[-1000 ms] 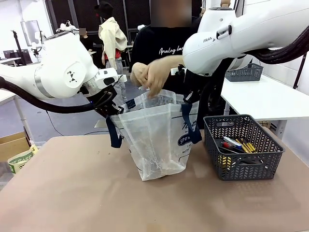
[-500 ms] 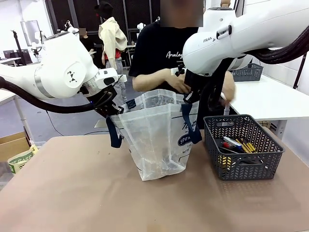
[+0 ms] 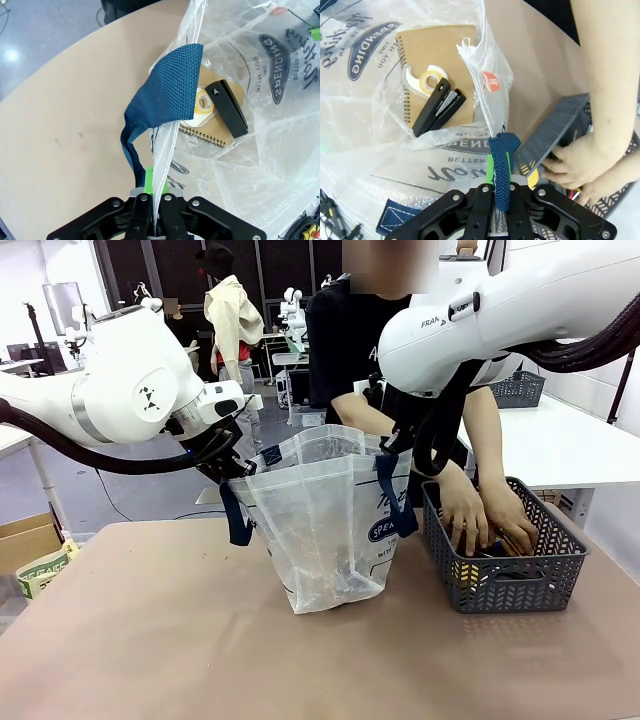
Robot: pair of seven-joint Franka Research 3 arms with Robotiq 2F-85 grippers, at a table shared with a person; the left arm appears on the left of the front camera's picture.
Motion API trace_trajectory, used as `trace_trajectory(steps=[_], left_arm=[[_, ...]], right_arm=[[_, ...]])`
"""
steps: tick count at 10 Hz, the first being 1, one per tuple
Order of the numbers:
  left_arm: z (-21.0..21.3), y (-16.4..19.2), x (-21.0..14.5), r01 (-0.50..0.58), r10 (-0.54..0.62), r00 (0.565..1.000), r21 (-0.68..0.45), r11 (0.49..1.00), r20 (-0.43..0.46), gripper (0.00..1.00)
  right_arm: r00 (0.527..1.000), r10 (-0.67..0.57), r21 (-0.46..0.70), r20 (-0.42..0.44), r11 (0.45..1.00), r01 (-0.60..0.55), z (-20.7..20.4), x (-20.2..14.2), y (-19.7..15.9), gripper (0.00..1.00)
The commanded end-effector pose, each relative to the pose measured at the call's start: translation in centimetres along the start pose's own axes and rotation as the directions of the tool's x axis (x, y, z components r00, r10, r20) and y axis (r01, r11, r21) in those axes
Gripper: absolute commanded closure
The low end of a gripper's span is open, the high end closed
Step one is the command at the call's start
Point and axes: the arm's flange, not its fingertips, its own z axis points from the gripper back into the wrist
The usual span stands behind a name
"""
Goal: Transfer purchased items from the store into the shopping bag.
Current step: Move the Reusable shopping bag to the right side of the table.
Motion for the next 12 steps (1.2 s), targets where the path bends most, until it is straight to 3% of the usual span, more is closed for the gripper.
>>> trace_trajectory(steps=[1, 12], left_arm=[[0.04, 0.23, -0.05, -0.006, 0.006, 1.000, 0.001, 1.000, 0.001, 1.00], [0.04, 0.23, -0.05, -0.006, 0.006, 1.000, 0.001, 1.000, 0.001, 1.00]], right_arm=[[1.000, -0.003, -0.001, -0.001, 1.000, 0.003, -0.01, -0.08, -0.15, 1.00], [1.000, -0.003, -0.001, -0.001, 1.000, 0.003, -0.01, -0.08, -0.15, 1.00]])
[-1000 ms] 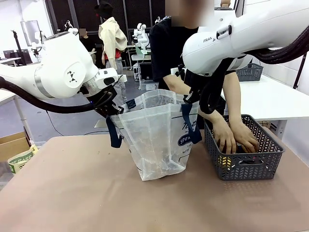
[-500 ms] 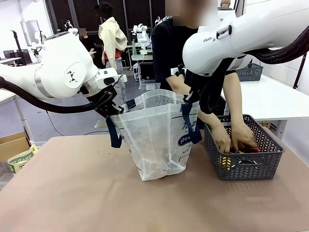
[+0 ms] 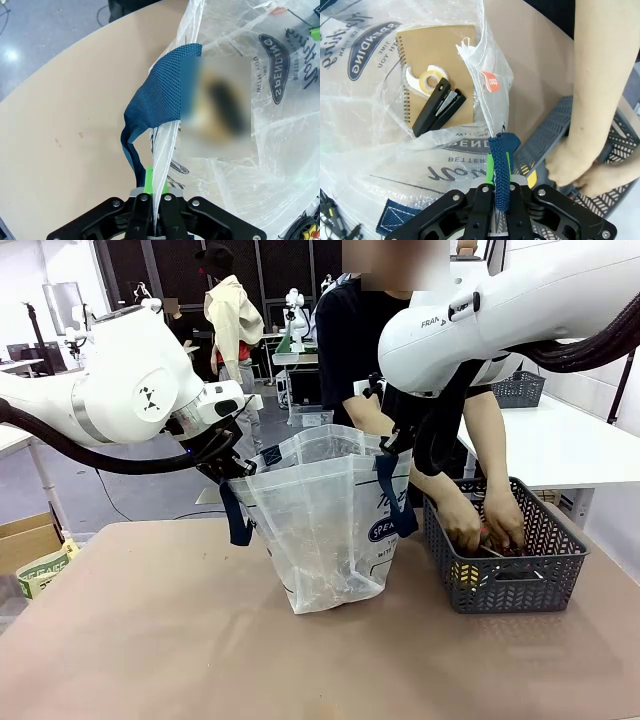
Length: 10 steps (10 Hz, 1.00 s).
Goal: Transfer purchased items from the store into the shopping bag.
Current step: Move the Reusable shopping bag to the right side of the table.
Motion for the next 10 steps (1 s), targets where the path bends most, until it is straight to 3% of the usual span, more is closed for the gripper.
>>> trace_trajectory(steps=[1, 10], left_arm=[[0.04, 0.23, -0.05, -0.006, 0.006, 1.000, 0.001, 1.000, 0.001, 1.00], [0.04, 0.23, -0.05, -0.006, 0.006, 1.000, 0.001, 1.000, 0.001, 1.00]], right_arm=[[1.000, -0.004, -0.001, -0.001, 1.000, 0.004, -0.01, -0.08, -0.15, 1.00], [1.000, -0.004, -0.001, -0.001, 1.000, 0.004, -0.01, -0.08, -0.15, 1.00]])
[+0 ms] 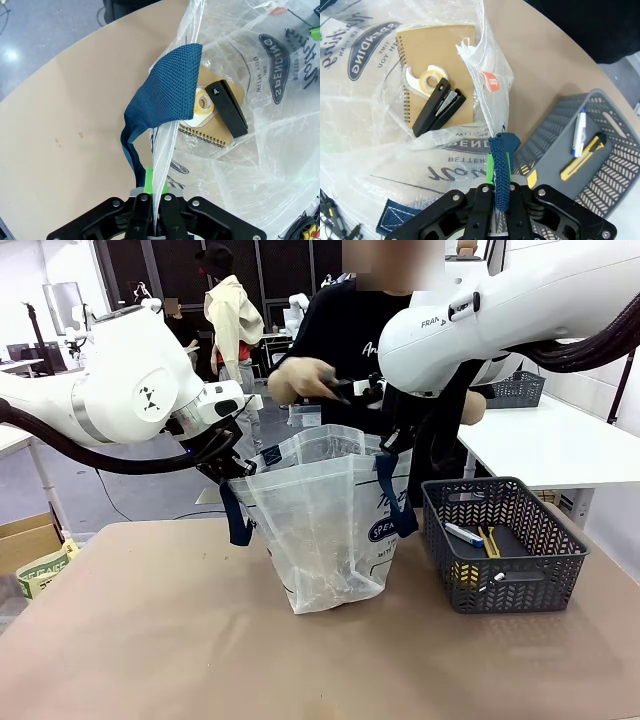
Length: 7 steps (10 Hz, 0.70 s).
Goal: Transfer purchased items from the store into the shopping bag.
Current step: Move the Reusable shopping bag to the right side of the table.
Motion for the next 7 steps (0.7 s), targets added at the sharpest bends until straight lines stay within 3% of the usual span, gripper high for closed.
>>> trace_trajectory(steps=[1, 7], left_arm=[[0.04, 0.23, -0.05, -0.006, 0.006, 1.000, 0.001, 1.000, 0.001, 1.00], [0.04, 0.23, -0.05, -0.006, 0.006, 1.000, 0.001, 1.000, 0.001, 1.00]], right_arm=[[1.000, -0.004, -0.001, -0.001, 1.000, 0.004, -0.01, -0.08, -0.15, 1.00], [1.000, -0.004, -0.001, -0.001, 1.000, 0.004, -0.01, -0.08, -0.15, 1.00]])
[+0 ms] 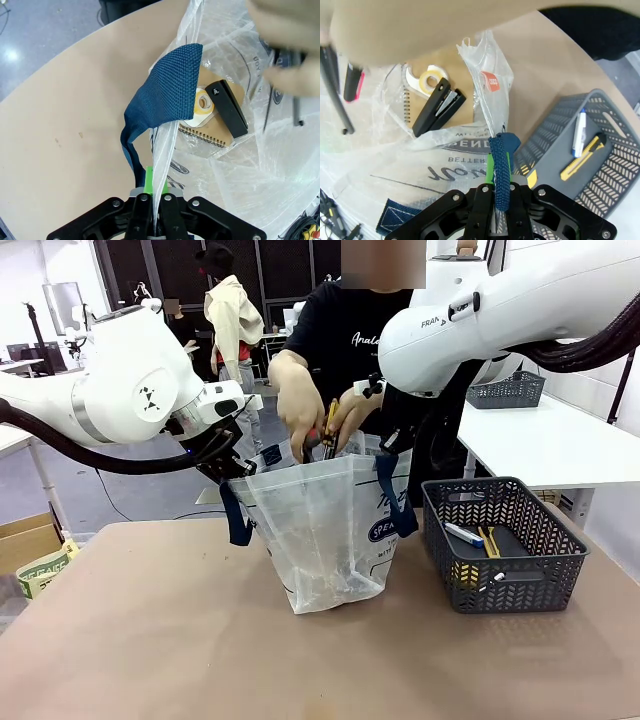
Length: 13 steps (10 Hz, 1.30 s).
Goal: Transfer purchased items from the store into the shopping bag.
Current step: Move the Reusable shopping bag to the right side of the table.
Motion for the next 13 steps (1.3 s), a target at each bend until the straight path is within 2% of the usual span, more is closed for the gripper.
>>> trace_trajectory(steps=[1, 13], left_arm=[[0.04, 0.23, -0.05, -0.006, 0.006, 1.000, 0.001, 1.000, 0.001, 1.00], [0.04, 0.23, -0.05, -0.006, 0.006, 1.000, 0.001, 1.000, 0.001, 1.00]], right_arm=[[1.000, -0.004, -0.001, -0.001, 1.000, 0.004, -0.01, -0.08, -0.15, 1.00], [1.000, -0.004, -0.001, -0.001, 1.000, 0.004, -0.01, -0.08, -0.15, 1.00]])
